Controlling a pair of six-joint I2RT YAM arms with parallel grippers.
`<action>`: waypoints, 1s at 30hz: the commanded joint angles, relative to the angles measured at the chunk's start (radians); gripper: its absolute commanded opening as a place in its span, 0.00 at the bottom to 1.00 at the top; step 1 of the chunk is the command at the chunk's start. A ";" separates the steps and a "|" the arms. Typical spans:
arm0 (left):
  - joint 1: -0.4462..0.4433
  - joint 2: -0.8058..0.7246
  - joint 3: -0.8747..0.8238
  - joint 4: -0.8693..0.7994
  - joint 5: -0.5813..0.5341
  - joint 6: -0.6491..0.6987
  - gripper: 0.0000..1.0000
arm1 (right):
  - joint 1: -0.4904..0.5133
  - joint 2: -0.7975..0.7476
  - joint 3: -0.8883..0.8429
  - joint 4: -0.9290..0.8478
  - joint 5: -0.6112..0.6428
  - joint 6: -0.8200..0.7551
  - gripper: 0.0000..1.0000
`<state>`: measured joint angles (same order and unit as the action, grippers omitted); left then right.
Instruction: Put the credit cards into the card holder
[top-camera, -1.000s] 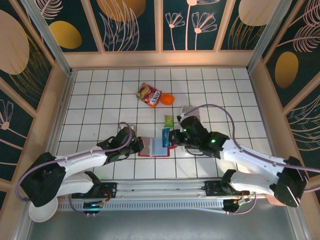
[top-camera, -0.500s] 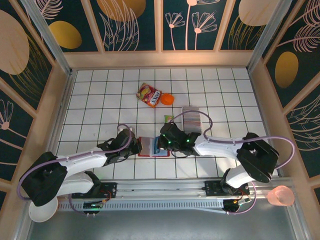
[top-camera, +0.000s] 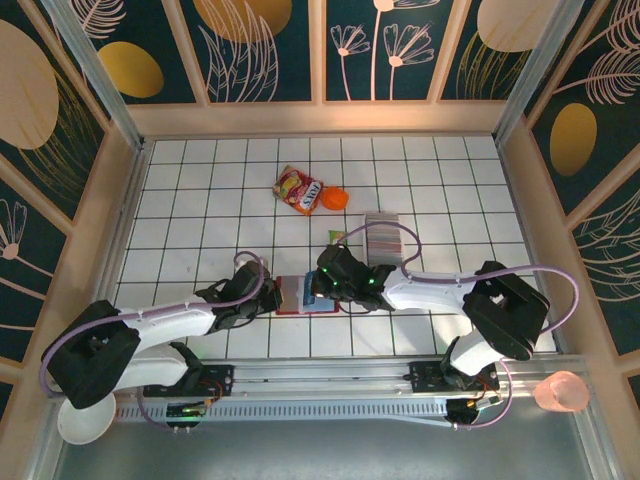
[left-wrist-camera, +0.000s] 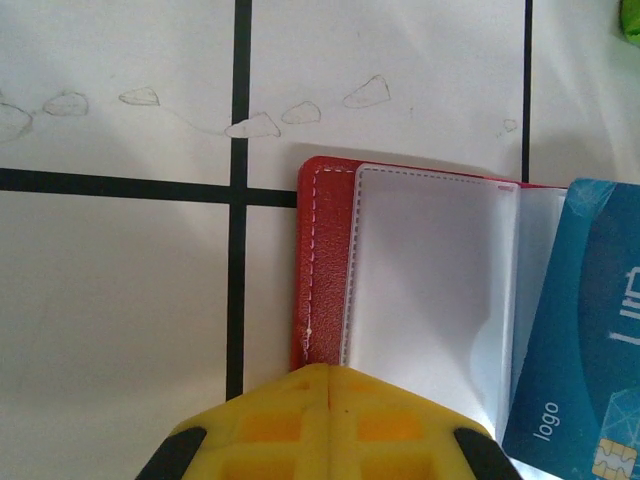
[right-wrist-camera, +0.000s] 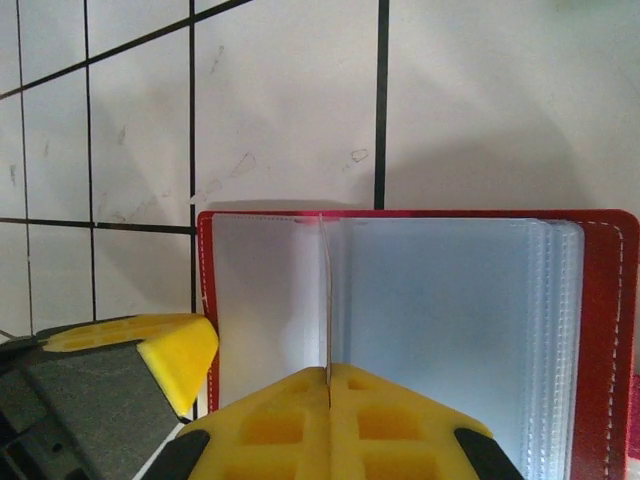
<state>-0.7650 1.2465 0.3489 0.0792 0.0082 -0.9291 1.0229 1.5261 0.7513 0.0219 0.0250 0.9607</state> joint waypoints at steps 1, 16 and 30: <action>0.000 0.006 -0.014 0.013 -0.016 0.004 0.00 | 0.005 0.015 0.005 0.034 0.011 0.037 0.00; 0.000 -0.005 -0.019 0.004 -0.019 0.006 0.00 | 0.003 0.021 -0.017 0.065 0.003 0.058 0.00; 0.000 -0.002 -0.021 0.007 -0.020 0.003 0.00 | 0.004 0.005 -0.042 0.018 0.037 0.062 0.00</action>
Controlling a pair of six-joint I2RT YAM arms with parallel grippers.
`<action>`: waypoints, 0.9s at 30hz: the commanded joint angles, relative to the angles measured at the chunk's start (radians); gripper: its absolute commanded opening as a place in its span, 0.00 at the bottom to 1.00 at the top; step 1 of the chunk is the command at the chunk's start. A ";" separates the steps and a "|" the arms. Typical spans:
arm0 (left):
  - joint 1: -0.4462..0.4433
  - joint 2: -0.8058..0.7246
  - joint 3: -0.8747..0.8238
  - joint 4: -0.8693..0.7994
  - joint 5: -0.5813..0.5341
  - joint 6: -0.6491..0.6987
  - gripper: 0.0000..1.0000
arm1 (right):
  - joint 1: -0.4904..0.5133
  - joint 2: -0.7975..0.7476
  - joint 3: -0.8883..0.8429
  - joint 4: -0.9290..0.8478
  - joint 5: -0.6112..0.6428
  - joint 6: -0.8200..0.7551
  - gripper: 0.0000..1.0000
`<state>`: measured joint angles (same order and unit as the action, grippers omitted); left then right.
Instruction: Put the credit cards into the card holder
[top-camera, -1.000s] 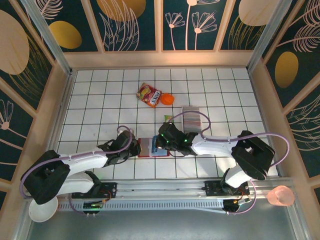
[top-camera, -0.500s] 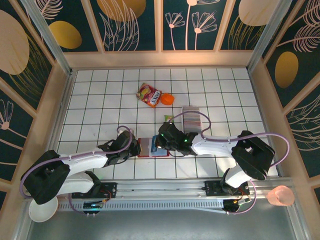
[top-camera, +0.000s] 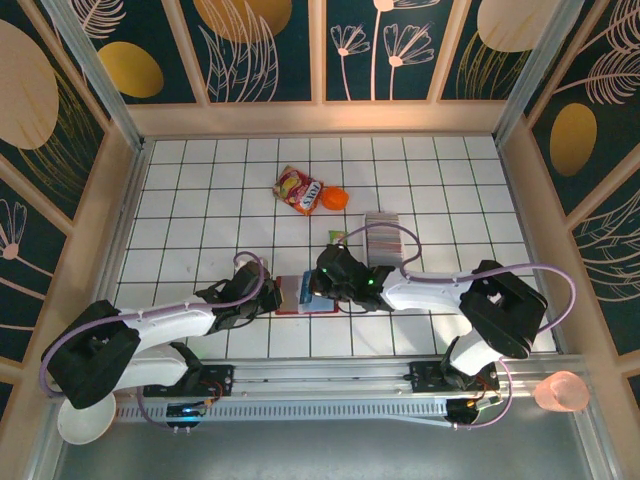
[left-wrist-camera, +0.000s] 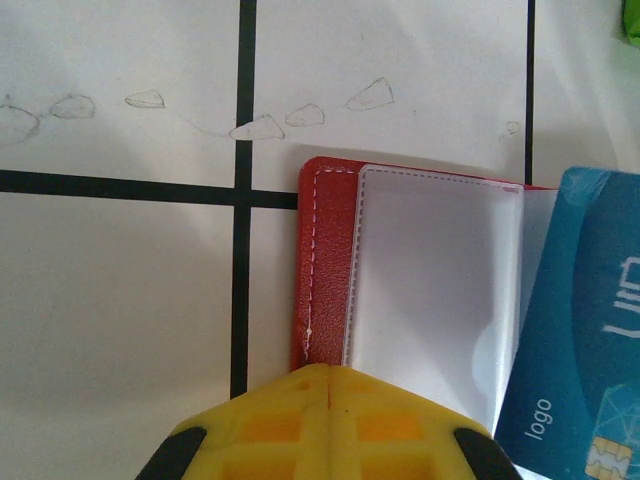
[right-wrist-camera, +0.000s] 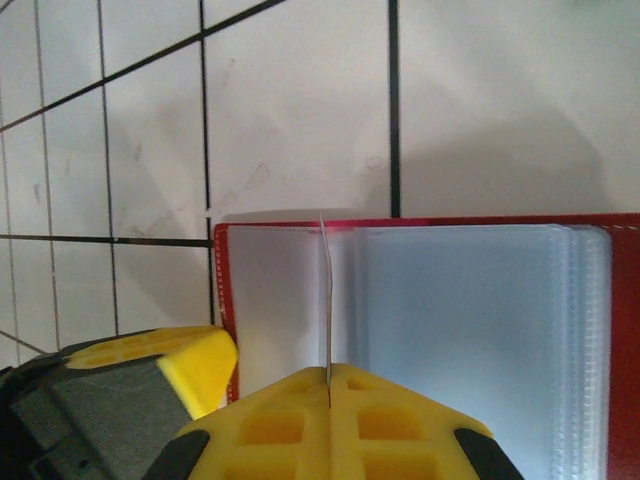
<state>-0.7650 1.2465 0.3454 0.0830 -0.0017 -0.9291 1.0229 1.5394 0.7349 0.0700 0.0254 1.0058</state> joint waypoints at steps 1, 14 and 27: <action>0.000 -0.002 -0.017 0.003 -0.009 0.004 0.00 | 0.003 -0.014 -0.029 -0.030 0.042 0.019 0.00; 0.000 -0.002 -0.017 0.006 -0.007 0.002 0.00 | 0.008 -0.004 -0.061 0.059 -0.004 0.054 0.00; -0.001 -0.001 -0.017 0.009 0.000 0.000 0.00 | 0.008 -0.033 -0.141 0.214 -0.055 0.102 0.00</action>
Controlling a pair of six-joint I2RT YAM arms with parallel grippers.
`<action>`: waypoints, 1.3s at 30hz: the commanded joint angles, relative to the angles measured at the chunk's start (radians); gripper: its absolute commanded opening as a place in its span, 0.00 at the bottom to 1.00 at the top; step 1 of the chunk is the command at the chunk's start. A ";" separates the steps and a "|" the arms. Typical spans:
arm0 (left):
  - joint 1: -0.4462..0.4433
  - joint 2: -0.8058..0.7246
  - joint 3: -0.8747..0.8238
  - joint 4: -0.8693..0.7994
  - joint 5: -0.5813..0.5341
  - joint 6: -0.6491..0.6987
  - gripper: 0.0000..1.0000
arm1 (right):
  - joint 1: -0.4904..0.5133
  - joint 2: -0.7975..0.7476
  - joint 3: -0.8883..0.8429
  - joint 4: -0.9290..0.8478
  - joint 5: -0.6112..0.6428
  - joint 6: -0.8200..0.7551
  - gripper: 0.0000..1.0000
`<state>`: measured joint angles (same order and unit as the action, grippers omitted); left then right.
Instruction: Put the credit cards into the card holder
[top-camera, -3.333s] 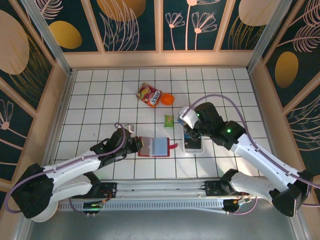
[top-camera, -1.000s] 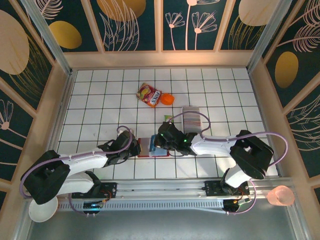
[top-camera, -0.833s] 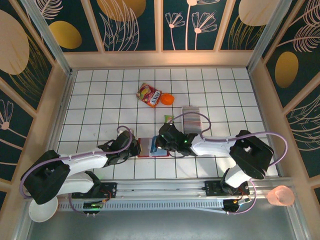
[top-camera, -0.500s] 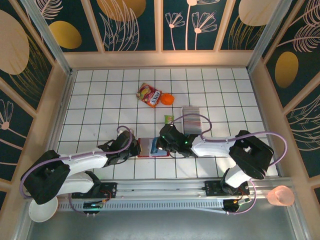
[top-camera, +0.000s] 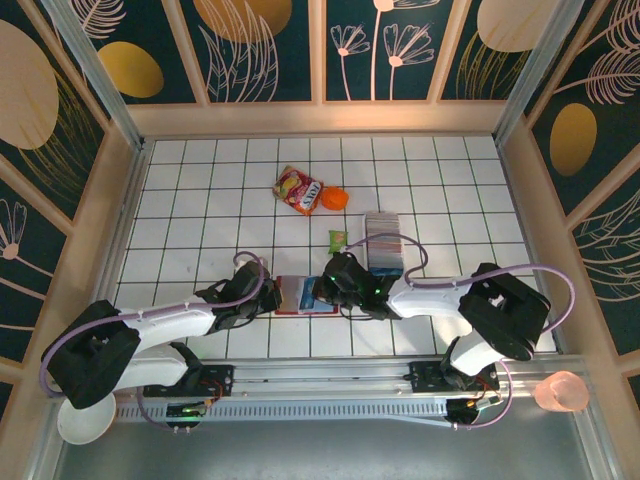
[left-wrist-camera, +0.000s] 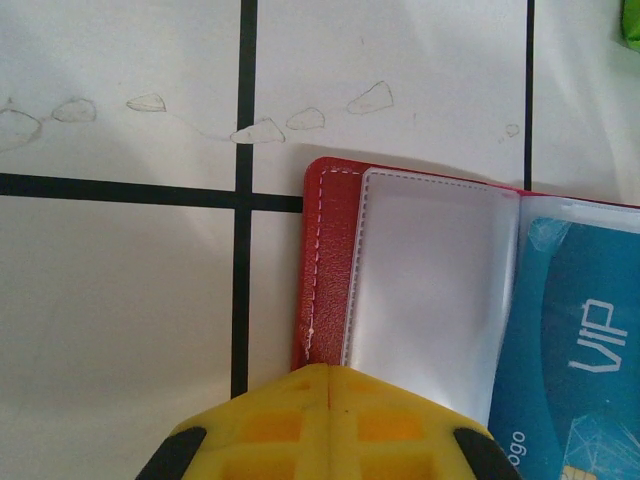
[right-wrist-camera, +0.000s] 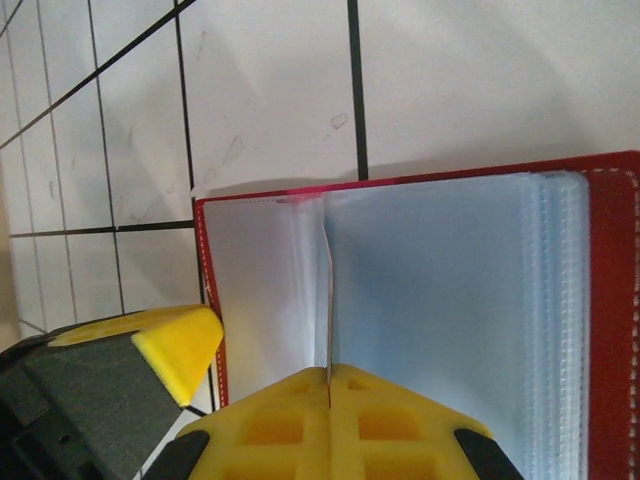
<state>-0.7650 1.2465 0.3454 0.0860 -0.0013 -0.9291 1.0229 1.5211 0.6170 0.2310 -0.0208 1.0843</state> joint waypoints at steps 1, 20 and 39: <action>0.000 -0.002 -0.018 0.005 0.000 0.000 0.00 | 0.008 -0.011 -0.027 0.068 -0.013 0.025 0.00; 0.000 -0.013 -0.022 0.008 0.009 -0.002 0.00 | 0.005 0.033 -0.033 0.052 -0.009 0.053 0.00; 0.000 -0.018 -0.019 0.003 0.011 -0.004 0.00 | 0.004 0.071 -0.030 0.070 -0.071 0.010 0.00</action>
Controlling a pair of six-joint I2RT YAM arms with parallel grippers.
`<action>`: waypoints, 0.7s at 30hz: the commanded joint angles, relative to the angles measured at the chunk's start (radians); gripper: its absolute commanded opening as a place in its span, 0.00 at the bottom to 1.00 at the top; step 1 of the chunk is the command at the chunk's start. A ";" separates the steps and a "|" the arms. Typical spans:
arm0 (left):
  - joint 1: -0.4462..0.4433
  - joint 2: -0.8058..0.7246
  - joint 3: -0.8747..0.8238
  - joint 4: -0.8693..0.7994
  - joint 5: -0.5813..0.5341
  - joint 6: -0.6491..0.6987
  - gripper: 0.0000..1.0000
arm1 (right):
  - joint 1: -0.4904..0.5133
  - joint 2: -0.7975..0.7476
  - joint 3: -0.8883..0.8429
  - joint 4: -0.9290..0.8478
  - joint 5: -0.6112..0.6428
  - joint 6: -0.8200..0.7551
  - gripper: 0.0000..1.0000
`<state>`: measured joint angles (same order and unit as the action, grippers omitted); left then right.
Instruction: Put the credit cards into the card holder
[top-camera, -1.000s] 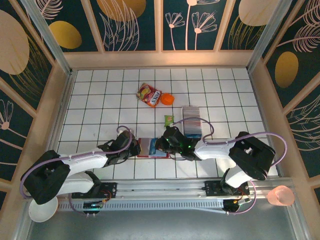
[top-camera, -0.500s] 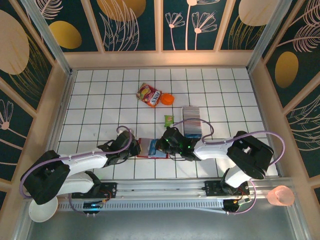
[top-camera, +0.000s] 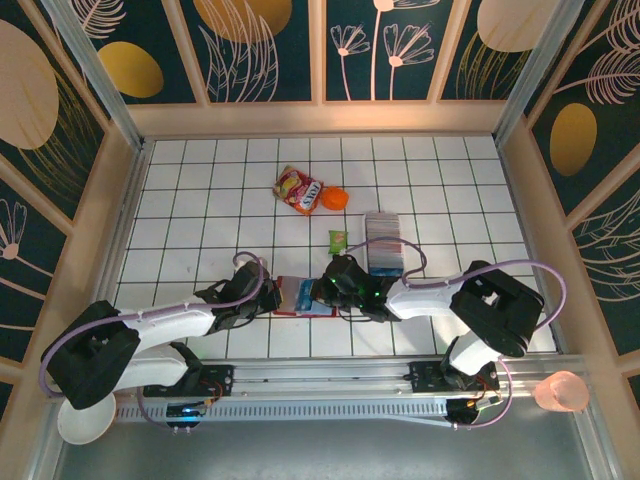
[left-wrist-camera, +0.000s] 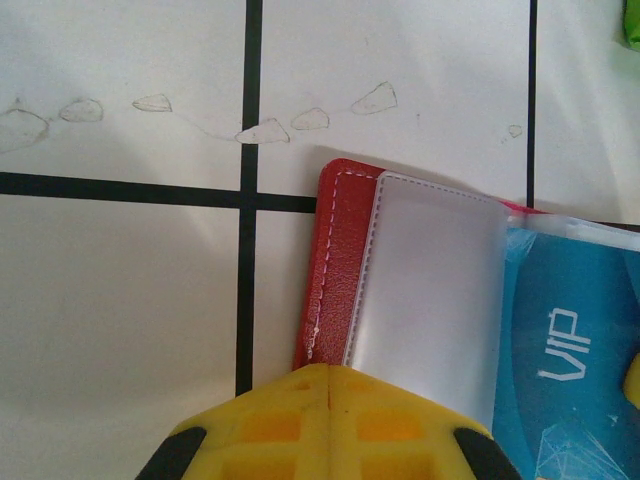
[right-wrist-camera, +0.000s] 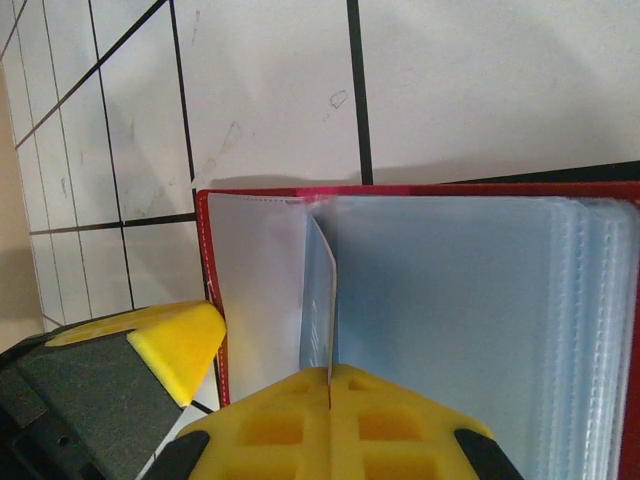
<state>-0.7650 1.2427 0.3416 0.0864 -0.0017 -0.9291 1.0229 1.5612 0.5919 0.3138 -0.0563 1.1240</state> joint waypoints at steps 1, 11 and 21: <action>0.000 -0.014 -0.016 0.001 0.011 -0.005 0.00 | 0.005 0.030 -0.004 -0.012 -0.041 -0.035 0.00; 0.000 -0.012 -0.018 -0.006 0.003 -0.007 0.00 | 0.013 0.002 -0.044 0.048 -0.060 -0.022 0.00; 0.000 -0.088 -0.023 -0.062 -0.034 -0.012 0.15 | 0.014 0.020 -0.057 0.091 -0.038 -0.012 0.00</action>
<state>-0.7650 1.1934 0.3305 0.0597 -0.0097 -0.9318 1.0241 1.5677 0.5419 0.4232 -0.0971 1.1103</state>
